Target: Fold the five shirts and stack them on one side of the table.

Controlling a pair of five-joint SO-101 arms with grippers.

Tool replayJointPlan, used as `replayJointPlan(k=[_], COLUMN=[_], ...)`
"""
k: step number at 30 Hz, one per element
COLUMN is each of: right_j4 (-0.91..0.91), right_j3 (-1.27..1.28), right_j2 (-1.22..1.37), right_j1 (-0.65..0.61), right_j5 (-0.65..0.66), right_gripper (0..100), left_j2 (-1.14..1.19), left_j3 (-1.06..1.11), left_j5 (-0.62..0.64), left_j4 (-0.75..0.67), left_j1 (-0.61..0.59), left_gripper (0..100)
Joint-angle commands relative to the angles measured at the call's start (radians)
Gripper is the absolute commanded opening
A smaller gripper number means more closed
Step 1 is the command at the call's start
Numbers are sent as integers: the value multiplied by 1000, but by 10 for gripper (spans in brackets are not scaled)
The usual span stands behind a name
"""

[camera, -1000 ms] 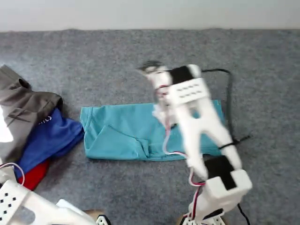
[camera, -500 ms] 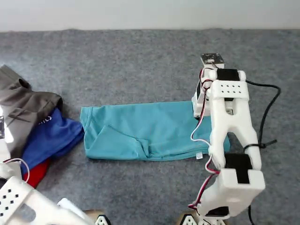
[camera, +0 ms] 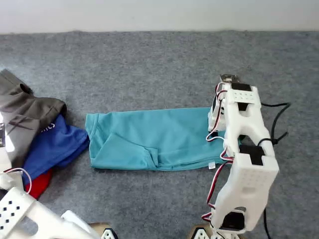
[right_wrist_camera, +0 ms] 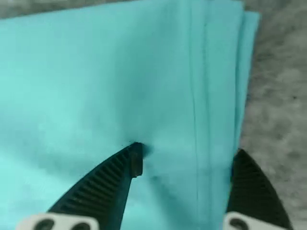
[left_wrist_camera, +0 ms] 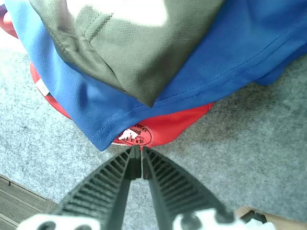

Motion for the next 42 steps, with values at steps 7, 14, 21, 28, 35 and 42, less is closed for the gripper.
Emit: replayJointPlan(k=[7, 14, 21, 28, 35, 42], right_j4=[39, 61, 61, 153, 427, 478], right_j3=[-8, -8, -43, -158, -293, -316], right_j2=[-16, -188, -240, -232, -234, -384], right_j1=[18, 183, 381, 430, 292, 145], right_j5=[26, 282, 557, 661, 654, 577], right_gripper=[9, 10, 10, 10, 10, 10], left_j2=[3, -2, 2, 2, 2, -3], left_j3=[-36, -36, -36, -36, -42, -38], left_j5=[-9, -11, -11, -11, -9, -8], left_j4=[-6, -6, -6, -6, -14, -14], left_j1=[3, 8, 9, 9, 11, 11], left_gripper=[18, 18, 18, 18, 18, 18])
